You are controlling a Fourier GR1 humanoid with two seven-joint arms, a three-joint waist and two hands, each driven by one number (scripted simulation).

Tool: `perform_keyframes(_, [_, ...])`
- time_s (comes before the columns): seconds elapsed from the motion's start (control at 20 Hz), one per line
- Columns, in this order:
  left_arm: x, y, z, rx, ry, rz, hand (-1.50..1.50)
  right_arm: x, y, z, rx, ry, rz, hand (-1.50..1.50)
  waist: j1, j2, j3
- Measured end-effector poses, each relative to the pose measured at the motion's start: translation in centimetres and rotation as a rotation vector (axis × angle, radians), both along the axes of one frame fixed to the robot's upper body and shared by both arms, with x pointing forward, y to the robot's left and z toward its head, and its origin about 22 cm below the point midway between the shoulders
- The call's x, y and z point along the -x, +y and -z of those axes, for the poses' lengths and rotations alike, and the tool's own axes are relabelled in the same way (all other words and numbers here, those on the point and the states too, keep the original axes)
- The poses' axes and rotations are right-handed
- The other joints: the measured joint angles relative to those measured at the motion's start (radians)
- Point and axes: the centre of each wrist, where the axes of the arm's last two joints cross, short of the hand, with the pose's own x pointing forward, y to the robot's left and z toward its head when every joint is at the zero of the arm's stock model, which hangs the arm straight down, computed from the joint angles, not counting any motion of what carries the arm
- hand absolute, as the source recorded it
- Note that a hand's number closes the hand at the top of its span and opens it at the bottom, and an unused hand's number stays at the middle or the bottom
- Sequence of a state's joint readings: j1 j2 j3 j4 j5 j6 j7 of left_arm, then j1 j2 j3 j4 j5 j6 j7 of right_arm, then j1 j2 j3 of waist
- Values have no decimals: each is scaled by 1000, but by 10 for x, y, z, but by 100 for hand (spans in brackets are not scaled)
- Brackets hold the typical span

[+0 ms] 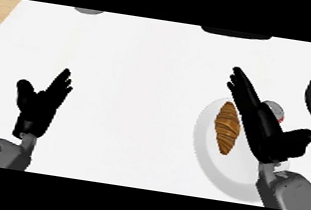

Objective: Pick the croissant from the plate and place it in the pan

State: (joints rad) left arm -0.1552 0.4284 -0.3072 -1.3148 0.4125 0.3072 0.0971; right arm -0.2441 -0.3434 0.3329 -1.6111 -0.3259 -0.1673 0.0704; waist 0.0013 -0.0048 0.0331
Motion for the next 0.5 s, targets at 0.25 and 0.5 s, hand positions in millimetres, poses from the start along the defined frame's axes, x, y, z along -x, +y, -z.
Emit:
perform_keyframes(0.25, [-16, 3, -30, -10, -130, -14, 0, -25, -30, -26, -105, -144, -65, 150, 9, 5, -22])
perform_keyframes(0.5, [-21, 1, -53, 32, -222, -11, 0, -28, -97, -25, 75, -269, 48, 150, 4, 5, -28])
